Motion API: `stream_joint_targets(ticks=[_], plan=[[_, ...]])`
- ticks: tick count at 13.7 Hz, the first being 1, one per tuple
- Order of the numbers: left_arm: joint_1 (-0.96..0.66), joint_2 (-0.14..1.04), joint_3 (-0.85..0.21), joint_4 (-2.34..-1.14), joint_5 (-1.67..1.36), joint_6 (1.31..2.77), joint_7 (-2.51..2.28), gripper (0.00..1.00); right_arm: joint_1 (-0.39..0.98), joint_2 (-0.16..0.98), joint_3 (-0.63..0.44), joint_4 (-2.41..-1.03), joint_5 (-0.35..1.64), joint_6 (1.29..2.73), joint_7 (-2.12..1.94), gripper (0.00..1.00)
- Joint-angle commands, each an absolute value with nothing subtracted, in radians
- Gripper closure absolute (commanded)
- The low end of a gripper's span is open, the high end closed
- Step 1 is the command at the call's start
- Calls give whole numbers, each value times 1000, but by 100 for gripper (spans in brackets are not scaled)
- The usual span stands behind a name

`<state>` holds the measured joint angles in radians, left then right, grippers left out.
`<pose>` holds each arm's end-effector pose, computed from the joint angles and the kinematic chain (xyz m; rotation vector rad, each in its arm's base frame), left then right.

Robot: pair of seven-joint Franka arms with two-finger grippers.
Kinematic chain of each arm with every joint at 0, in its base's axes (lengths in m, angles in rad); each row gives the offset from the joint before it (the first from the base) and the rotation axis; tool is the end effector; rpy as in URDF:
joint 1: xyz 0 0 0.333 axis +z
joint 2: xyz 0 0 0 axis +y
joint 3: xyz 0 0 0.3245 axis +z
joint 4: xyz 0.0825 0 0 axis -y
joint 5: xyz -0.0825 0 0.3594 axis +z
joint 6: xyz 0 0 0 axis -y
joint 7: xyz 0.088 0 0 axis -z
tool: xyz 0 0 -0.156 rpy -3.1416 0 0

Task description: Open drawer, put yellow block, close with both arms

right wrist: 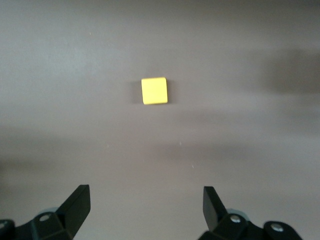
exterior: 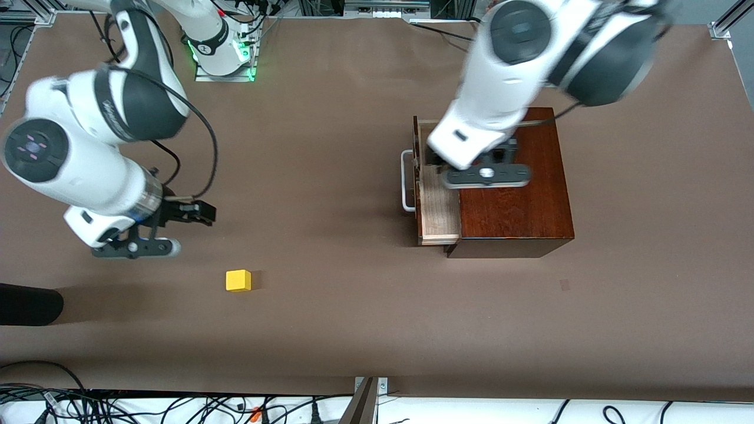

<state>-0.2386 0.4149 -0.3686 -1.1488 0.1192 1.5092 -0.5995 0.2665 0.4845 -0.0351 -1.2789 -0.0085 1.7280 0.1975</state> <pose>0.5622 -0.3088 0.5335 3.1351 0.0385 -0.0620 0.6564 0.1579 0.4351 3.1090 0.0608 -0.0451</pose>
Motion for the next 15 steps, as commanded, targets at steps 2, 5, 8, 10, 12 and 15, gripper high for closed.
stream_joint_targets(ticks=[2,5,8,10,12,15], plan=[[-115,207,-267,-1362,29,1497,-245,0,250,583,-41,-1281,-6,1856,195,0],[-104,115,-103,-1468,29,1500,44,0,216,695,-41,-1281,-5,1989,187,0],[-86,23,-26,-1566,31,1506,92,0,219,793,-41,-1275,-6,2149,173,0],[-39,-32,-23,-1635,31,1528,94,0,224,825,-40,-1275,-6,2232,178,0],[-23,-54,-18,-1661,34,1574,86,0,233,854,-40,-1267,-6,2273,184,0],[-28,-54,-21,-1660,43,1586,81,0,235,902,-40,-1267,-6,2325,181,0]])
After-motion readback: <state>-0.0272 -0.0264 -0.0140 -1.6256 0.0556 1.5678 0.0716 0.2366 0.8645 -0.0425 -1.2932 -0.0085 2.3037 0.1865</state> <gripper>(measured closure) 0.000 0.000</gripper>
